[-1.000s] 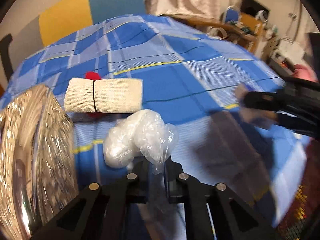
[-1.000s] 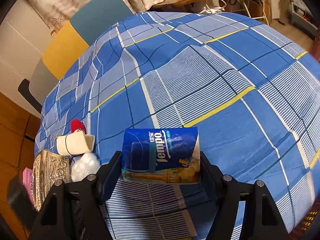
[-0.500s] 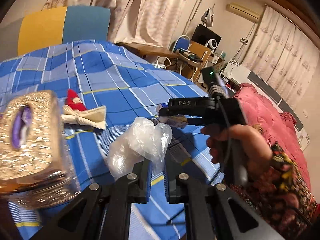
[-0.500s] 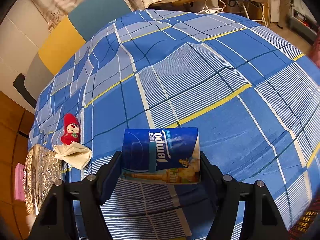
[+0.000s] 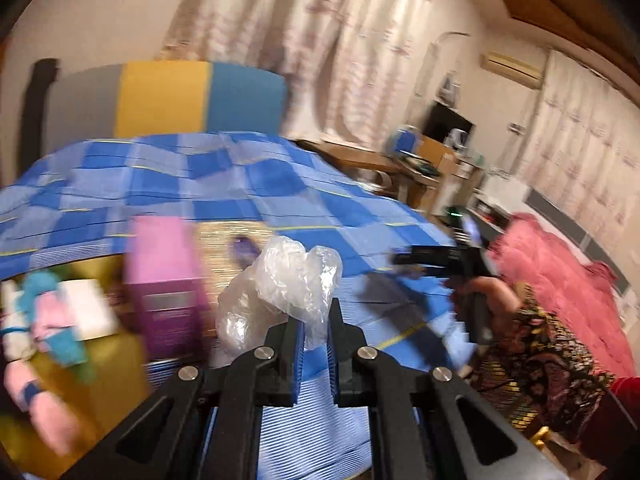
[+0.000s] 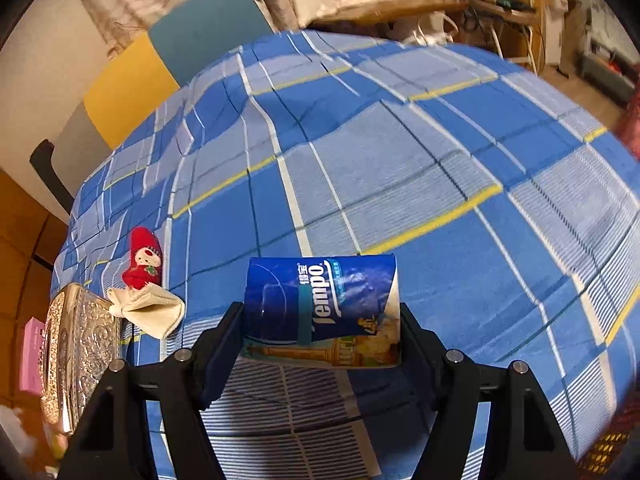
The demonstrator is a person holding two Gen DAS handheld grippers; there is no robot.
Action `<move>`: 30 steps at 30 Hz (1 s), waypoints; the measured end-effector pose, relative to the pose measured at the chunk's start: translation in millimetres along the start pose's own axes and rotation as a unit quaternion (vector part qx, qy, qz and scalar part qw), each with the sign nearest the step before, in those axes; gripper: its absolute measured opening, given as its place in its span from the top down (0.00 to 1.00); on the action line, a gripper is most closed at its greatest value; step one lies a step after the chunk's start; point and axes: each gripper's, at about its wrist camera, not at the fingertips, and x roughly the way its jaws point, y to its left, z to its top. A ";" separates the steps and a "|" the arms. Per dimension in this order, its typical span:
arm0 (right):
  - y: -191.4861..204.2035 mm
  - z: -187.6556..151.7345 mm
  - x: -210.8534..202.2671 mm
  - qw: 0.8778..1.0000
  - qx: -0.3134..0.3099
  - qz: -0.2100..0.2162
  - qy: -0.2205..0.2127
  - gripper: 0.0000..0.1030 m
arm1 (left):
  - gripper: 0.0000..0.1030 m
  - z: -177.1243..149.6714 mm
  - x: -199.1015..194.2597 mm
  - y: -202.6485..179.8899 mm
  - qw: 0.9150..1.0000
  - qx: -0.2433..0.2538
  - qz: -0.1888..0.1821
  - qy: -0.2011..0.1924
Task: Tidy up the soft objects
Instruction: 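Carry the fluffy ball and tissue pack into the gold tray with both tools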
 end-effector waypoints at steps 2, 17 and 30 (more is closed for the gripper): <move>3.2 -1.4 -8.0 1.000 -0.002 0.000 -0.021 0.29 | 0.92 -4.6 -11.7 24.7 1.000 -0.016 0.023 -0.007; 38.5 -68.0 -92.2 0.995 0.034 0.042 -0.084 0.29 | 0.92 -43.4 42.7 149.9 0.988 -0.108 0.059 0.094; 138.6 -107.1 -161.1 0.983 -0.045 0.110 -0.139 0.29 | 0.70 -45.7 79.5 176.5 0.978 -0.156 0.034 0.138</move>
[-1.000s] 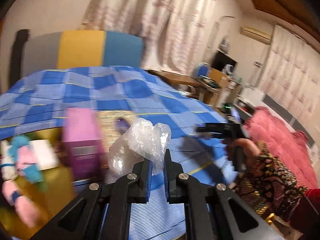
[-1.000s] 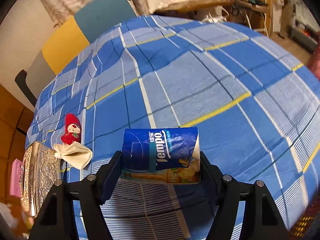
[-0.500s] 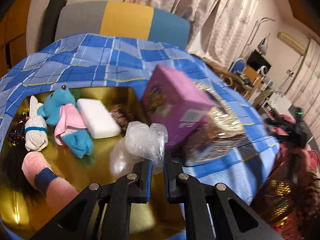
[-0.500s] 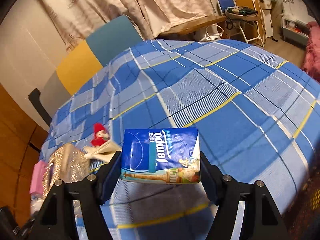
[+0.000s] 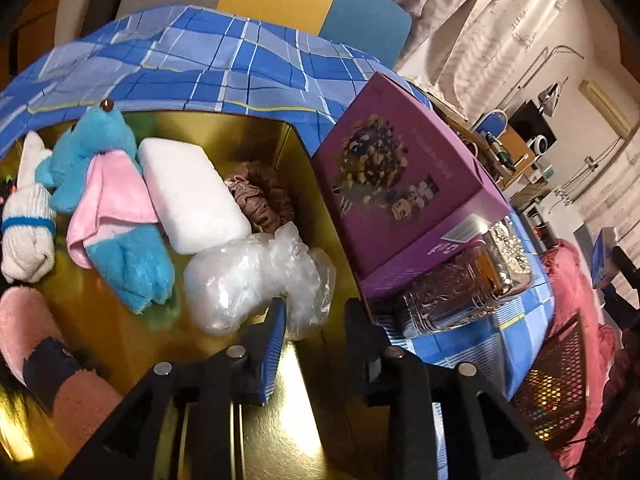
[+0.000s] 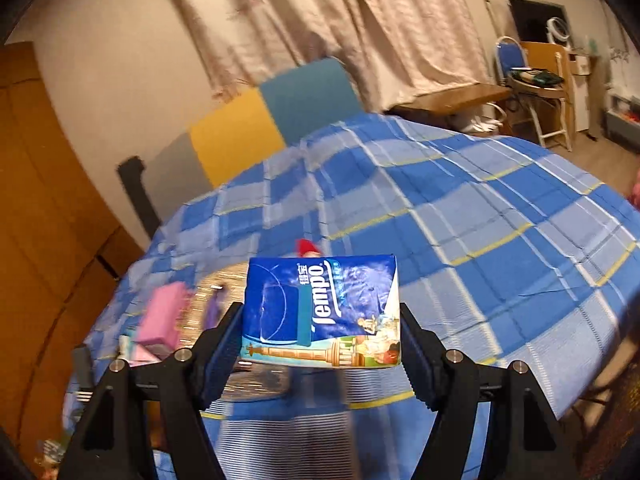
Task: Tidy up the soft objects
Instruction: 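Carry the fluffy ball and tissue pack into the gold tray with both tools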
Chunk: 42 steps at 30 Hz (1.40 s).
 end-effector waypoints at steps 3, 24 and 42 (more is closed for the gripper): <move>21.5 -1.7 -7.1 1.000 -0.017 0.013 -0.010 0.29 | 0.62 -5.4 -6.9 5.4 1.000 -0.008 -0.015 -0.003; 180.0 -66.6 25.6 0.970 -0.172 0.150 0.080 0.29 | 0.61 -39.0 -120.7 65.0 0.987 -0.065 0.084 -0.118; 284.1 -162.3 174.0 0.948 -0.146 0.094 0.266 0.29 | 0.61 -68.7 -171.0 116.4 0.967 -0.138 0.123 -0.176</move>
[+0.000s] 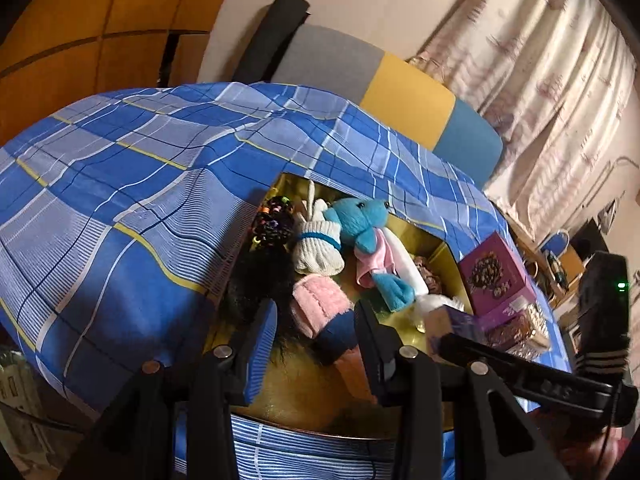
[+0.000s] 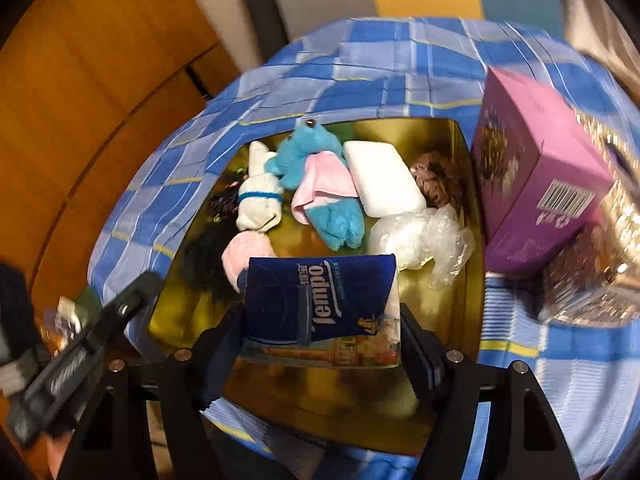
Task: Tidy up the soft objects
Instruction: 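Carry the fluffy ball and tissue pack into the gold tray with both tools, then open both tools to release the ball and tissue pack in the tray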
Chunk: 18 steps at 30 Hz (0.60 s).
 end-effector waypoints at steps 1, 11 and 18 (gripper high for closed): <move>-0.3 0.9 2.6 1.000 0.014 -0.003 0.001 0.29 | 0.61 0.4 0.6 0.3 1.000 -0.001 0.000 0.002; -0.7 1.9 24.7 0.996 0.077 -0.054 -0.011 0.28 | 0.61 -0.5 2.1 1.2 1.000 -0.005 0.002 0.004; -6.7 -3.9 18.4 0.994 0.093 -0.047 -0.018 0.24 | 0.61 -2.6 3.3 -1.8 1.000 0.001 0.002 0.005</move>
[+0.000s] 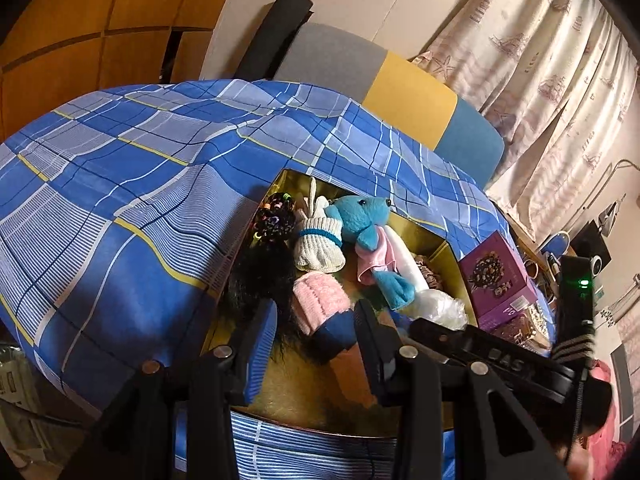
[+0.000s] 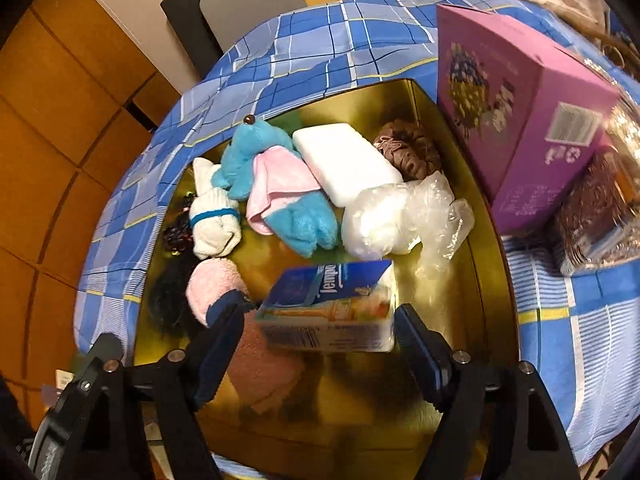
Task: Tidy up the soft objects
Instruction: 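Open both tools to release the ball and tissue pack in the tray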
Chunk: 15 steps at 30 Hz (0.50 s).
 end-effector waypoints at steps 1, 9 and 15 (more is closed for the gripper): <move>0.1 -0.9 -3.6 1.000 -0.004 0.003 -0.004 0.24 | 0.61 -0.5 0.6 -0.1 1.000 -0.001 -0.002 0.002; 1.5 -10.0 -49.2 0.994 -0.035 0.068 -0.076 0.23 | 0.61 -4.7 2.3 -5.3 1.000 0.004 -0.011 0.007; 4.2 -12.9 -92.3 0.979 -0.073 0.093 -0.169 0.21 | 0.61 -7.2 -3.3 -17.5 0.999 0.017 -0.036 0.001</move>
